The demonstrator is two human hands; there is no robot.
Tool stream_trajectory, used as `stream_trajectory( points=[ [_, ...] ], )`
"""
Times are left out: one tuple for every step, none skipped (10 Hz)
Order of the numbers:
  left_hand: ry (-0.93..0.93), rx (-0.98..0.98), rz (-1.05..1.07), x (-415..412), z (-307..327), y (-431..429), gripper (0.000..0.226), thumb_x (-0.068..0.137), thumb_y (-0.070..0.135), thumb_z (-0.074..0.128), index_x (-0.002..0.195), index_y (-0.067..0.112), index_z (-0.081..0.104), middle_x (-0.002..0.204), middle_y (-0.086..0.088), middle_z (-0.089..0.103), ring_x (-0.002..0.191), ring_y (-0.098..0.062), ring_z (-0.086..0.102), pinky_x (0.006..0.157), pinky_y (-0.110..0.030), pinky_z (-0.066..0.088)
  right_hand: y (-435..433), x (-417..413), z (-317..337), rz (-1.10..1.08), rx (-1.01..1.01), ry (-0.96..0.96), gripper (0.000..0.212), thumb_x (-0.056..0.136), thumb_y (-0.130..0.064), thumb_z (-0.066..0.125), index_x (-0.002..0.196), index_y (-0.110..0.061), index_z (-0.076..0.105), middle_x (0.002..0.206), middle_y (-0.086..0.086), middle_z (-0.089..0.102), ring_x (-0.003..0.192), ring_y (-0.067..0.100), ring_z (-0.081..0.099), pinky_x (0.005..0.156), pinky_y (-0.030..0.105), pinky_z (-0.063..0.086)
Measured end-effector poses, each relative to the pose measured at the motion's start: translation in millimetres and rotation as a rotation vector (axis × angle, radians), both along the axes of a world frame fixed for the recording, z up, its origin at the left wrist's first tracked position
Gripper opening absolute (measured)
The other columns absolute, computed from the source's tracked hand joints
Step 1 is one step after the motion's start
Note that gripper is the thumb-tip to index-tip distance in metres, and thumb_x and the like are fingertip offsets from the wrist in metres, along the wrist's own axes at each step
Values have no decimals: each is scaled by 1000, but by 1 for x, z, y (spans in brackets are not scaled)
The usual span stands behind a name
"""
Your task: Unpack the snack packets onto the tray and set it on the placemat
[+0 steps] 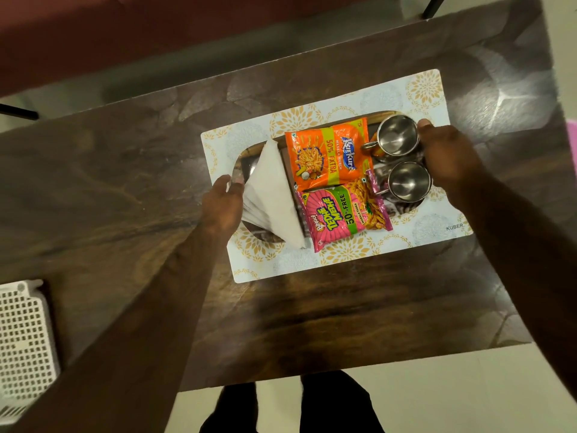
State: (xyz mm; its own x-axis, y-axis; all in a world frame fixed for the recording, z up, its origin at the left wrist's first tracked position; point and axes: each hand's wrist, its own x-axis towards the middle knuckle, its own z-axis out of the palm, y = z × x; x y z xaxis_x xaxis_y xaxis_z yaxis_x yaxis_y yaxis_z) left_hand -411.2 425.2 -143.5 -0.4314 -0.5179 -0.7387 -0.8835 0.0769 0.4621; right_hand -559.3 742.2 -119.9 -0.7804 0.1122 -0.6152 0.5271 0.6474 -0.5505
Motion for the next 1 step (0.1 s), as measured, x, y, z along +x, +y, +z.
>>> stream_trajectory(
  points=[
    [-23,-107,-101,10,15,-3,56,103,51,42,154,27,39,161,-10,37,139,-36,47,111,-55,45,6,15,6,29,87,82,72,98,-66,41,146,-14,56,149,18,57,134,38,58,113,52,47]
  ],
)
